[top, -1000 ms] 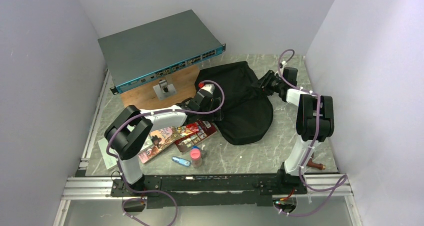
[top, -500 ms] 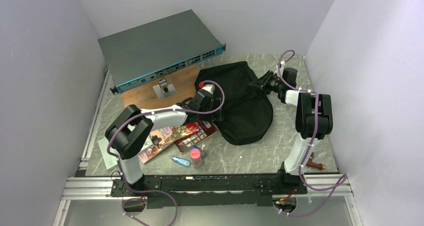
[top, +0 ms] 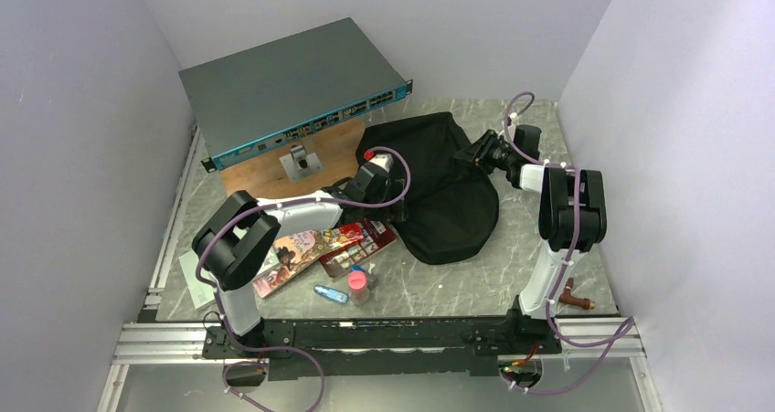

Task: Pack the student bag
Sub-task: Unzip the student bag at the center of the board.

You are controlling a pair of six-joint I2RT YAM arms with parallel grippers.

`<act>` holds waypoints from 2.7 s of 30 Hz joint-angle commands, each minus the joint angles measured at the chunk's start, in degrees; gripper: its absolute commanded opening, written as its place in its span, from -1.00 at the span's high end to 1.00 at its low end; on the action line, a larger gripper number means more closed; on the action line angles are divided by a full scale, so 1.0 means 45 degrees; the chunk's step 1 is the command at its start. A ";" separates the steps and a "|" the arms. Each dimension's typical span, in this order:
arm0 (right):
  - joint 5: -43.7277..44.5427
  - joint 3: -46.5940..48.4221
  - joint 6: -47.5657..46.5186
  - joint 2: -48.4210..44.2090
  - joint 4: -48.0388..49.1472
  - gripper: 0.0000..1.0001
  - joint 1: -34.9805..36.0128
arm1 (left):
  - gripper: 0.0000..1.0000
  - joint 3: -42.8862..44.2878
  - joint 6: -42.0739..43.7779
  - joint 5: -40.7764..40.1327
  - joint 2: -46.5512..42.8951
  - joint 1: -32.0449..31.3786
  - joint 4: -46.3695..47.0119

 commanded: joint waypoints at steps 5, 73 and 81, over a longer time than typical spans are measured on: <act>0.2250 0.1171 -0.1847 0.0007 -0.1712 0.32 0.0941 | -0.72 0.0657 0.0603 -0.0216 -0.0170 0.0143 -0.0261; -0.0319 -0.3880 0.1623 -0.4070 0.2801 1.00 0.2328 | 0.09 0.1954 0.1424 0.1313 0.1383 0.0216 0.1423; -0.0706 -0.3551 0.1065 -0.4084 0.2011 1.00 0.1151 | -0.55 -0.0030 0.0994 0.1099 -0.0243 0.0954 0.1504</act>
